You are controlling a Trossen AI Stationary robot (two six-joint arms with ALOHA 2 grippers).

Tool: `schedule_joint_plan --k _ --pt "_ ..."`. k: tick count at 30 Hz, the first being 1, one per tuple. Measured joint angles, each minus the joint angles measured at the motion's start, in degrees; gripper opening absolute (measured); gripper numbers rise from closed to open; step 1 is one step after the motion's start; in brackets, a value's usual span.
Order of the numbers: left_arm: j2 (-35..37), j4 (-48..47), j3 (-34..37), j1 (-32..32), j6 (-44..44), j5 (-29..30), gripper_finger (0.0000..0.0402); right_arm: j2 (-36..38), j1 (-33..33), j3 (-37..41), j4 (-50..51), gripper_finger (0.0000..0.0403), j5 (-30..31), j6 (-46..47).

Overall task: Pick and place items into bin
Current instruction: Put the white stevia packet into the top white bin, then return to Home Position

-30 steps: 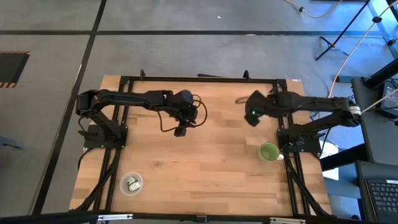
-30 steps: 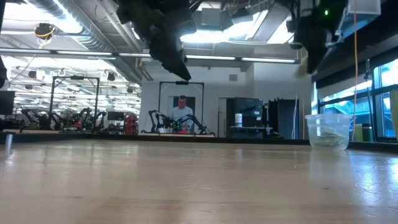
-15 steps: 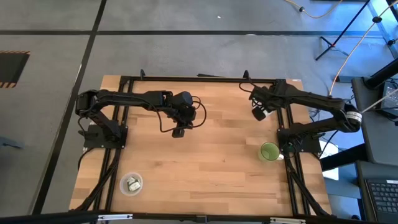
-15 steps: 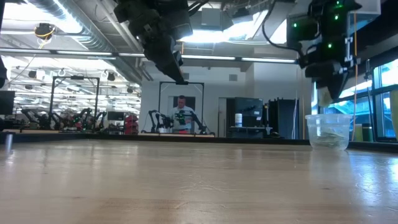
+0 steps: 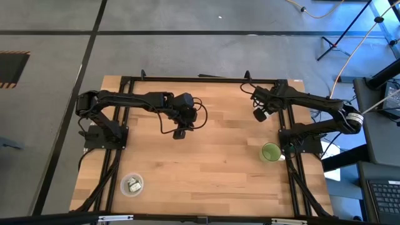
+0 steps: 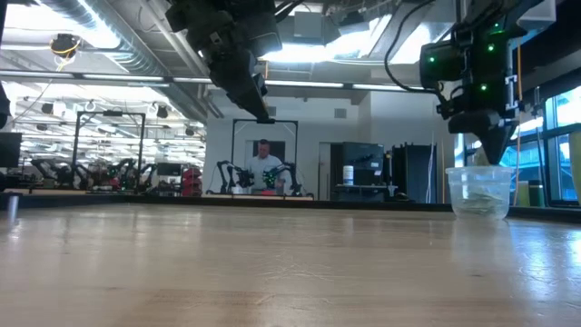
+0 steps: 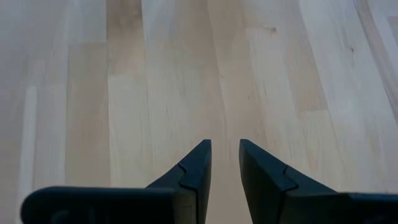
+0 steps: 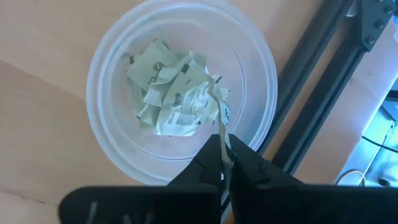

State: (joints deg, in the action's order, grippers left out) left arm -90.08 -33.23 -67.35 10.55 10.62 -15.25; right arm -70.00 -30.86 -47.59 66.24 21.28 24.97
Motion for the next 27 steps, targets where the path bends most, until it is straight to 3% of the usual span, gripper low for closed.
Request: schedule_joint_plan --k 9,20,27 --pt "0.00 0.21 0.00 0.00 -2.42 0.07 0.0077 0.00 -0.16 0.08 -0.71 0.0033 0.00 0.17" --pt "0.02 1.21 0.00 0.05 -6.71 -0.11 0.0079 0.00 -0.10 -0.68 -1.40 0.0095 0.01 0.09" --pt "6.22 7.07 0.33 3.75 -3.69 -17.71 0.0079 6.67 5.84 -4.53 -10.51 0.0101 0.06 -1.35"
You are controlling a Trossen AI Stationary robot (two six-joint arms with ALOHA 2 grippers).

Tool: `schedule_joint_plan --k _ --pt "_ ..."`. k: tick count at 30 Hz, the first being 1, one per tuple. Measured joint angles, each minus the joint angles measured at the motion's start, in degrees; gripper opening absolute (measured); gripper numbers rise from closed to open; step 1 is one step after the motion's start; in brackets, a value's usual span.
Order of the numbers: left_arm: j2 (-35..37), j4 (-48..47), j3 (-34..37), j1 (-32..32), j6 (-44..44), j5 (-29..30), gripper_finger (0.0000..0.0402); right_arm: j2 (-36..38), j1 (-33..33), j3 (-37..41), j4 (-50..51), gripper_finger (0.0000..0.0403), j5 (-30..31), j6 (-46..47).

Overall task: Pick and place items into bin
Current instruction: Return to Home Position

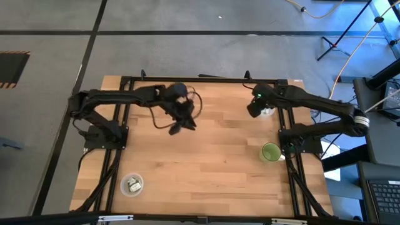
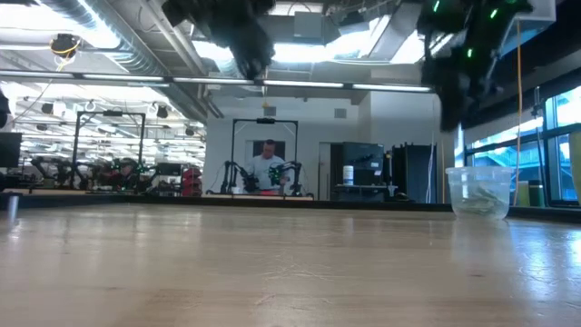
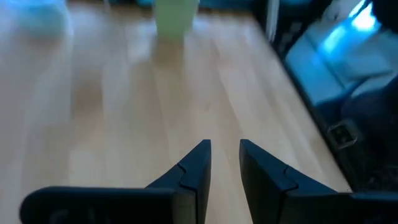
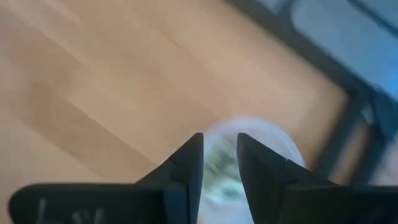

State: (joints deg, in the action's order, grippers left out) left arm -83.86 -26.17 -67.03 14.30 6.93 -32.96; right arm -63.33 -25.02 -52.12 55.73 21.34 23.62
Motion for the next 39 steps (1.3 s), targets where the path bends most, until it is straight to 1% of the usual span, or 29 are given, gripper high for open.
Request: schedule_joint_plan --k 2,4,7,8,10,13,17,21,24,28,30,34,37,39 --pt "3.40 3.17 1.78 1.73 0.07 -1.98 0.0079 3.82 3.27 0.00 -3.53 0.0101 0.01 -0.39" --pt "7.24 6.66 4.61 3.19 -1.31 -2.07 0.0077 7.60 6.94 0.00 -6.22 0.0101 -0.01 -0.77" --pt "13.67 12.80 10.48 4.54 -3.74 -2.18 0.0078 12.11 12.42 0.01 -8.85 0.0101 0.07 -1.63" --pt "15.92 15.33 12.73 4.69 -4.12 -2.17 0.0079 13.29 14.13 0.36 -10.31 0.0101 1.16 -1.75" --pt "20.56 20.13 17.51 4.74 -5.33 -2.22 0.0080 15.72 17.46 2.43 -14.32 0.0101 3.57 -2.97" --pt "27.68 26.57 25.02 5.43 -9.26 -2.43 0.0078 19.09 21.17 7.09 -21.91 0.0101 3.84 -6.08" --pt "37.36 34.95 33.60 7.07 -16.37 -2.29 0.0077 23.26 24.28 13.62 -31.84 0.0101 1.40 -7.92" --pt "45.48 40.63 40.12 8.12 -21.30 -2.21 0.0080 27.12 26.07 18.90 -37.06 0.0101 0.93 -9.04" --pt "50.53 43.29 44.06 8.33 -22.61 -2.18 0.0081 29.91 26.95 22.45 -40.31 0.0101 -0.27 -10.40" --pt "54.77 46.66 48.24 8.33 -23.30 -1.40 0.0080 33.22 27.70 26.38 -46.75 0.0101 -6.31 -11.87" --pt "56.23 48.06 49.94 8.32 -23.53 -0.36 0.0078 34.60 28.03 27.54 -48.89 0.0101 -8.41 -12.29" --pt "58.67 49.32 53.03 8.25 -23.95 5.95 0.0078 37.90 28.79 29.76 -50.58 0.0101 -8.98 -13.51" --pt "59.74 50.62 55.74 8.21 -23.94 6.79 0.0079 40.20 29.26 31.46 -50.69 0.0101 -8.98 -13.62" --pt "60.51 53.69 57.79 8.20 -24.37 6.41 0.0081 41.87 29.75 32.75 -50.90 0.0101 -8.98 -13.53"
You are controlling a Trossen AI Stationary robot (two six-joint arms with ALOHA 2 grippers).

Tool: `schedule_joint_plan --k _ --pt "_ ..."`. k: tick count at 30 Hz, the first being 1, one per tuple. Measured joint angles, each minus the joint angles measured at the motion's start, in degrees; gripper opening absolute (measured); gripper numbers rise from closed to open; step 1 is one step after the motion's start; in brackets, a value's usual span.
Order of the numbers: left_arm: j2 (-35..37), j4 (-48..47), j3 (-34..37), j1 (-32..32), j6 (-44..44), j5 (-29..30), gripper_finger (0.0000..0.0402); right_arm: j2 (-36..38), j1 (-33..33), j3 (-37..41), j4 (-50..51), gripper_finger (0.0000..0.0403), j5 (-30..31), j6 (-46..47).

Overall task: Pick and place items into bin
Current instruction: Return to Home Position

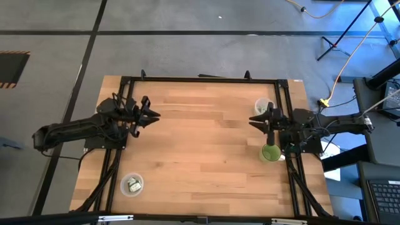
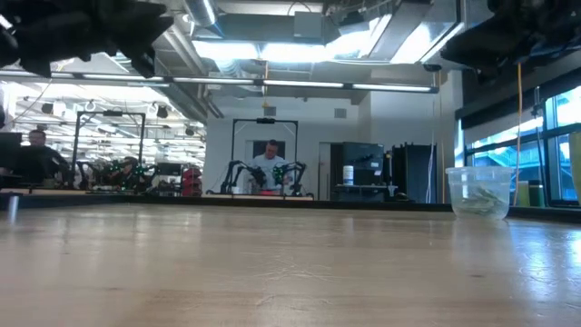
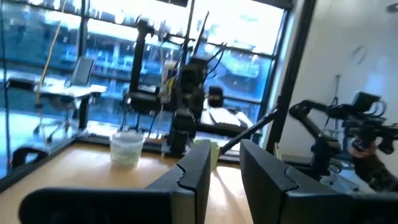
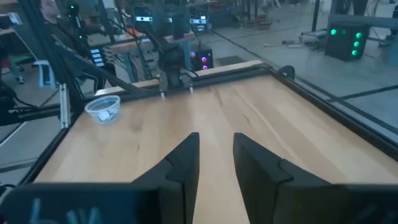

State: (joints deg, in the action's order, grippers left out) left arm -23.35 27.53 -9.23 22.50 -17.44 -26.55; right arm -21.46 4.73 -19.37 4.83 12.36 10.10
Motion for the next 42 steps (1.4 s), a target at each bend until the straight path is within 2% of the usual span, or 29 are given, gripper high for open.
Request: schedule_joint_plan --k 3,7,18,25,31,33,38,42 --pt "2.03 3.41 2.30 0.00 -0.81 -0.54 0.0081 2.60 0.71 2.09 -0.33 0.0101 0.00 -0.04" --pt "5.47 3.51 4.30 0.00 -2.08 -0.59 0.0079 6.05 1.60 3.82 -0.60 0.0101 0.00 0.06" --pt "13.15 -5.81 5.13 0.00 -2.97 -0.27 0.0081 15.90 4.16 4.82 3.20 0.0101 0.01 -0.03" --pt "19.23 -12.82 5.14 0.00 -2.26 4.28 0.0079 21.21 4.59 4.82 8.24 0.0101 0.12 0.29" --pt "23.32 -15.49 5.10 0.00 -2.17 5.44 0.0082 21.33 4.59 4.61 9.32 0.0101 1.15 0.31" --pt "23.32 -16.18 5.14 0.04 -1.98 7.17 0.0082 21.35 4.59 4.58 9.91 0.0101 2.13 0.79" --pt "23.21 -21.78 5.16 0.02 0.25 18.83 0.0078 21.25 4.59 5.07 9.50 0.0101 6.05 1.29" --pt "23.21 -22.50 5.14 0.00 1.82 20.90 0.0079 21.25 4.59 6.96 7.46 0.0101 9.00 0.01"
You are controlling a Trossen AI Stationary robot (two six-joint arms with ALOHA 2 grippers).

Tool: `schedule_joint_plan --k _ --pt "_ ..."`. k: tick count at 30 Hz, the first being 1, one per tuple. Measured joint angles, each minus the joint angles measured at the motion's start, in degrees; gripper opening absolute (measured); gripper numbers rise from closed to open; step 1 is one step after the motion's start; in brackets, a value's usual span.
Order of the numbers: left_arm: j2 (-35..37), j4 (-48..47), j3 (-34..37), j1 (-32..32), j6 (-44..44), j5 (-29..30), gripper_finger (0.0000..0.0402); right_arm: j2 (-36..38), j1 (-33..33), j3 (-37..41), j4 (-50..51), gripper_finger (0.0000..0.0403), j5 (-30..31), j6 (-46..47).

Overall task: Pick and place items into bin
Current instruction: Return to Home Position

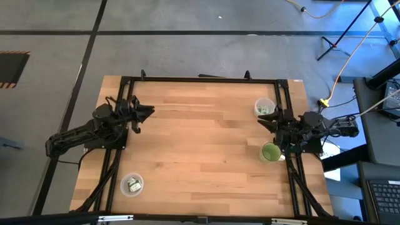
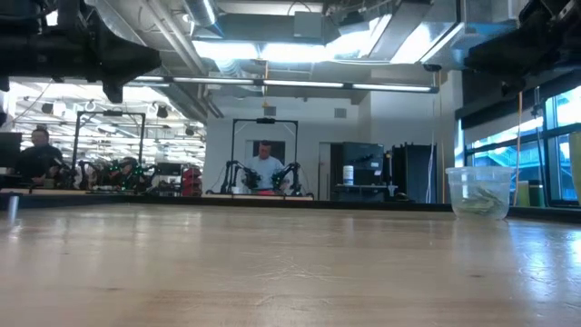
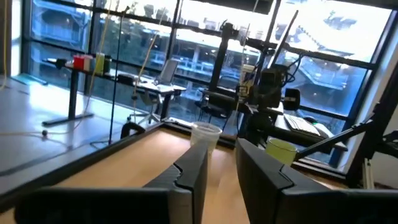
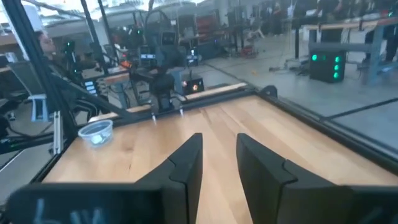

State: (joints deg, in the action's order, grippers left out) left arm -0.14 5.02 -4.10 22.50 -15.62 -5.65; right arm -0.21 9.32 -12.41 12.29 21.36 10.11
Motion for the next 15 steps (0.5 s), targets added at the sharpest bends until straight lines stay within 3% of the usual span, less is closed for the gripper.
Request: schedule_joint_plan --k 15 --pt "0.00 -6.94 0.00 0.00 0.32 4.63 0.0079 0.00 0.00 7.53 -9.09 0.0101 0.07 -1.50"
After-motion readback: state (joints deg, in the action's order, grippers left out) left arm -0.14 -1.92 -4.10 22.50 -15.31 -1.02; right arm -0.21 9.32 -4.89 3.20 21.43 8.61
